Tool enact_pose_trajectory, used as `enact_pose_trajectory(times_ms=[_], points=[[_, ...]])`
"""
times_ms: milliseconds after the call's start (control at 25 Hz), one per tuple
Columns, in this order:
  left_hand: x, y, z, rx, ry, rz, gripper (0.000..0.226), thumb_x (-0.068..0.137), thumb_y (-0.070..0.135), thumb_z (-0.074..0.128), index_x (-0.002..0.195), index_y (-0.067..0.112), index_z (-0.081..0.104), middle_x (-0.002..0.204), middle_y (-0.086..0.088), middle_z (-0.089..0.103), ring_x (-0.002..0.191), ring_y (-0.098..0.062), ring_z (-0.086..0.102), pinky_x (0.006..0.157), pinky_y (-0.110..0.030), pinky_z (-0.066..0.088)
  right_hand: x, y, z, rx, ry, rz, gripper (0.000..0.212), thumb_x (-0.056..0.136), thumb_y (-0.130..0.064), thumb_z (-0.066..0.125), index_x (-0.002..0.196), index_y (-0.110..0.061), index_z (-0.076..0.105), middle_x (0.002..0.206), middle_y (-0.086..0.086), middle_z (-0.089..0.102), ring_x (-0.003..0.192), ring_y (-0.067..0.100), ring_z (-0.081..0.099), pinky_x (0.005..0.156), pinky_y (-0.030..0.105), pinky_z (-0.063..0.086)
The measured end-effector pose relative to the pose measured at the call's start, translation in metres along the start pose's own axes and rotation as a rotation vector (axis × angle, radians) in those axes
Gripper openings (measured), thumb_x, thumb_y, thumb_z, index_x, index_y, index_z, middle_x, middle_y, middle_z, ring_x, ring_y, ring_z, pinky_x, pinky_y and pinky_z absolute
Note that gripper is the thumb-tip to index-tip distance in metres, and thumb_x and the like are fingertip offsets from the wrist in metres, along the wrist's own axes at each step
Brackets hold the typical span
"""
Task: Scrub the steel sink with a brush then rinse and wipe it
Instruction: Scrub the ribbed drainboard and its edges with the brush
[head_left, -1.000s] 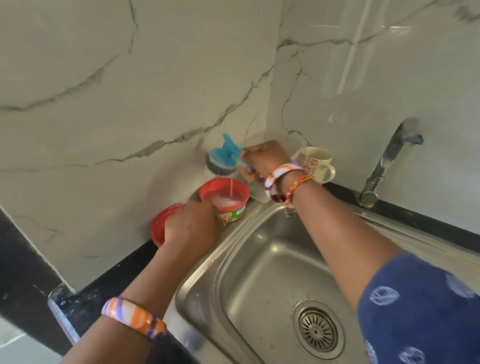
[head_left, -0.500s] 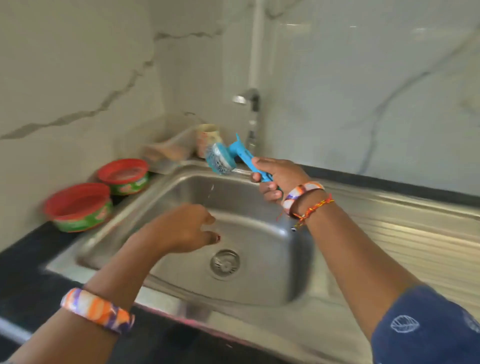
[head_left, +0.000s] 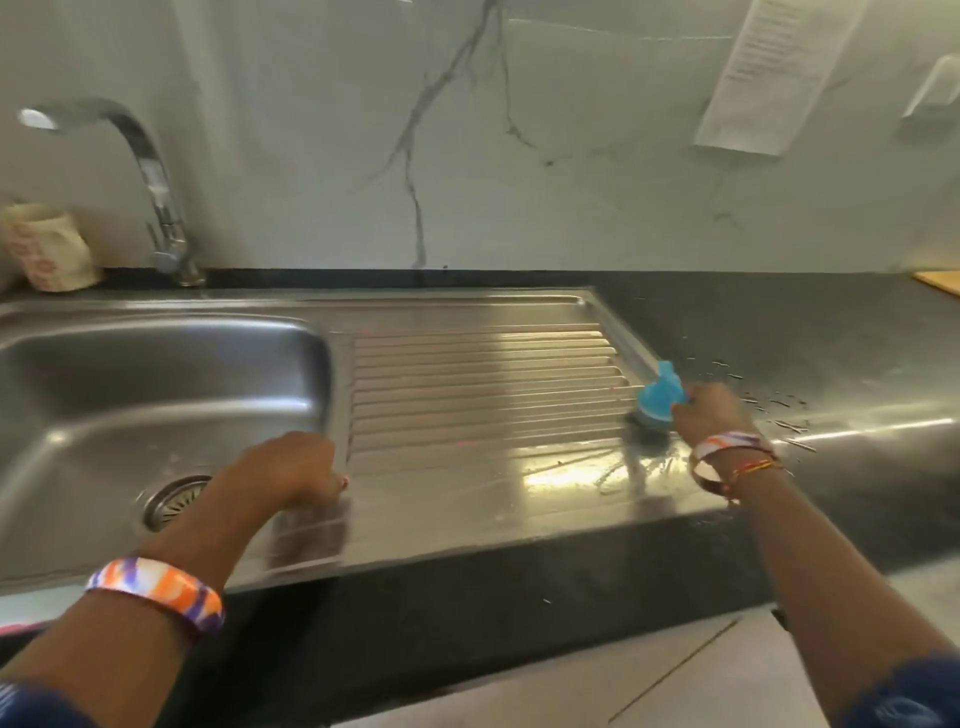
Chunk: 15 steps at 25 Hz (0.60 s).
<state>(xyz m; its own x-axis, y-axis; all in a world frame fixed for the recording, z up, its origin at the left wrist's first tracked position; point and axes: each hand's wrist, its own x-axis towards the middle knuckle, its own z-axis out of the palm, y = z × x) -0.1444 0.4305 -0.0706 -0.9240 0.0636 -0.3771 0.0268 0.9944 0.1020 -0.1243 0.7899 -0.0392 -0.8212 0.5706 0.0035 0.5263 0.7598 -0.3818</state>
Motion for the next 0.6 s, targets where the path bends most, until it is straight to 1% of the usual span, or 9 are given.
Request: enact_pose_trajectory(times_ms=[80, 160, 240, 320, 400, 480, 520, 560, 600], points=[[-0.001, -0.003, 0.008, -0.017, 0.005, -0.036, 0.031, 0.088, 0.037, 0.059, 0.112, 0.017, 0.059, 0.11, -0.002, 0.063, 0.099, -0.018, 0.059, 0.093, -0.034, 0.048, -0.034, -0.029, 0.02, 0.071, -0.071, -0.112, 0.032, 0.094, -0.009, 0.042, 0.121, 0.001, 0.057, 0.118, 0.022, 0.061, 0.11, 0.034, 0.058, 0.091, 0.036, 0.046], [0.0, -0.005, 0.013, -0.054, 0.027, -0.06, 0.03, 0.088, 0.037, 0.06, 0.11, 0.016, 0.06, 0.105, -0.002, 0.064, 0.095, -0.017, 0.06, 0.091, -0.033, 0.048, -0.086, -0.078, 0.049, 0.208, -0.185, -0.344, 0.035, 0.094, -0.012, 0.043, 0.127, -0.004, 0.053, 0.124, 0.018, 0.06, 0.116, 0.032, 0.056, 0.099, 0.036, 0.044], [-0.001, -0.007, 0.014, -0.102, 0.027, -0.082, 0.029, 0.089, 0.035, 0.06, 0.107, 0.013, 0.062, 0.099, -0.002, 0.062, 0.089, -0.015, 0.056, 0.082, -0.027, 0.044, -0.135, -0.124, 0.075, 0.27, -0.296, -0.57, 0.039, 0.095, -0.016, 0.042, 0.133, -0.009, 0.048, 0.128, 0.015, 0.057, 0.119, 0.031, 0.054, 0.103, 0.038, 0.042], [-0.001, -0.007, 0.011, -0.125, 0.014, -0.101, 0.032, 0.088, 0.035, 0.061, 0.108, 0.01, 0.062, 0.105, -0.005, 0.064, 0.088, -0.016, 0.053, 0.078, -0.026, 0.039, -0.154, -0.145, 0.084, 0.278, -0.352, -0.636, 0.04, 0.097, -0.018, 0.039, 0.136, -0.013, 0.045, 0.129, 0.014, 0.056, 0.118, 0.031, 0.054, 0.103, 0.039, 0.042], [-0.004, -0.005, 0.01, -0.186, 0.013, -0.089, 0.034, 0.089, 0.031, 0.062, 0.116, 0.01, 0.059, 0.117, -0.009, 0.062, 0.097, -0.02, 0.055, 0.084, -0.029, 0.041, -0.135, -0.131, 0.081, 0.277, -0.329, -0.605, 0.039, 0.098, -0.016, 0.037, 0.135, -0.013, 0.047, 0.129, 0.013, 0.057, 0.117, 0.03, 0.055, 0.1, 0.037, 0.044], [-0.008, -0.003, 0.013, -0.208, 0.038, -0.049, 0.046, 0.089, 0.026, 0.062, 0.131, 0.013, 0.048, 0.129, -0.011, 0.055, 0.114, -0.025, 0.053, 0.096, -0.034, 0.04, -0.097, -0.09, 0.062, 0.262, -0.268, -0.492, 0.038, 0.097, -0.013, 0.039, 0.133, -0.011, 0.052, 0.124, 0.014, 0.061, 0.11, 0.028, 0.059, 0.091, 0.032, 0.048], [-0.009, -0.003, 0.014, -0.212, 0.049, -0.03, 0.054, 0.089, 0.026, 0.062, 0.137, 0.014, 0.041, 0.134, -0.012, 0.052, 0.121, -0.027, 0.05, 0.101, -0.036, 0.038, -0.076, -0.065, 0.047, 0.255, -0.23, -0.408, 0.037, 0.096, -0.011, 0.041, 0.131, -0.01, 0.054, 0.118, 0.015, 0.063, 0.1, 0.027, 0.062, 0.08, 0.027, 0.048], [-0.009, -0.004, 0.015, -0.223, 0.057, -0.016, 0.06, 0.089, 0.026, 0.062, 0.142, 0.015, 0.036, 0.139, -0.013, 0.048, 0.125, -0.028, 0.048, 0.104, -0.037, 0.036, -0.056, -0.041, 0.032, 0.239, -0.194, -0.316, 0.037, 0.095, -0.01, 0.042, 0.129, -0.009, 0.056, 0.107, 0.014, 0.064, 0.083, 0.024, 0.062, 0.067, 0.024, 0.044], [-0.008, -0.006, 0.016, -0.232, 0.055, -0.012, 0.064, 0.089, 0.026, 0.062, 0.145, 0.016, 0.032, 0.142, -0.013, 0.046, 0.127, -0.029, 0.046, 0.106, -0.038, 0.035, -0.034, -0.018, 0.02, 0.205, -0.142, -0.2, 0.036, 0.095, -0.009, 0.043, 0.128, -0.007, 0.057, 0.097, 0.013, 0.061, 0.067, 0.019, 0.055, 0.058, 0.023, 0.039]])
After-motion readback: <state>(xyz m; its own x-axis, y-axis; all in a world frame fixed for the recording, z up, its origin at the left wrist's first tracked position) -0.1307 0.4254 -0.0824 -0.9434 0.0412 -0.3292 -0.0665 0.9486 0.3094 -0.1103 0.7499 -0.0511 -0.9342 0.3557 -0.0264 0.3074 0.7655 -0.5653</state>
